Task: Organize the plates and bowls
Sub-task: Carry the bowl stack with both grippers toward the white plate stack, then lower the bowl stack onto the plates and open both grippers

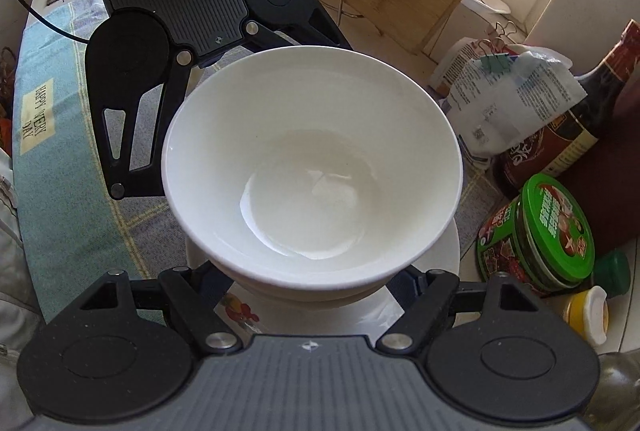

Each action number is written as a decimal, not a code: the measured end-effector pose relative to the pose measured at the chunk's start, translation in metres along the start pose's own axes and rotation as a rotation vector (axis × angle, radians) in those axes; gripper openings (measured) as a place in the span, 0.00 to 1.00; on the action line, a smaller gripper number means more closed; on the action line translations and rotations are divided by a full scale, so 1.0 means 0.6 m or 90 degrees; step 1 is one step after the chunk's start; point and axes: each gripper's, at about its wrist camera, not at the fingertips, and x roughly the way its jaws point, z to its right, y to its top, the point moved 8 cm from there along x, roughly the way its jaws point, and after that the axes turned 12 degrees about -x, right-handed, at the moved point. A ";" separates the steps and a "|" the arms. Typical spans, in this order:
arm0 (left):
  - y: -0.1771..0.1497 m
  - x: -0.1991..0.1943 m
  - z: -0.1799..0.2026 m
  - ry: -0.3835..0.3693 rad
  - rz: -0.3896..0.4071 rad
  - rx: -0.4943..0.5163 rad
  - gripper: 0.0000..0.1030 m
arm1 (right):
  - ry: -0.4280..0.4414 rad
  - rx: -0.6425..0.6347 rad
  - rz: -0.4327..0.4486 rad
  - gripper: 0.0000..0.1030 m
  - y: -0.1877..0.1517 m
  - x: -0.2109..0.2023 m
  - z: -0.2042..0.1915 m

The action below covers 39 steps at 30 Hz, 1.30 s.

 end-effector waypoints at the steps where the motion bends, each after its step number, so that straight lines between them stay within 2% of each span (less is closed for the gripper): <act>1: 0.002 0.003 -0.001 -0.002 -0.001 -0.001 0.80 | 0.003 0.003 0.000 0.81 -0.002 0.003 0.004; 17: 0.006 0.020 -0.008 0.000 -0.016 -0.018 0.80 | 0.020 0.008 0.002 0.81 -0.016 0.012 0.011; 29: 0.005 0.019 -0.008 -0.016 -0.014 -0.033 0.80 | 0.038 0.013 -0.001 0.82 -0.013 0.018 0.019; 39: 0.005 0.018 -0.009 -0.020 -0.006 -0.044 0.81 | 0.031 0.014 -0.004 0.84 -0.012 0.021 0.020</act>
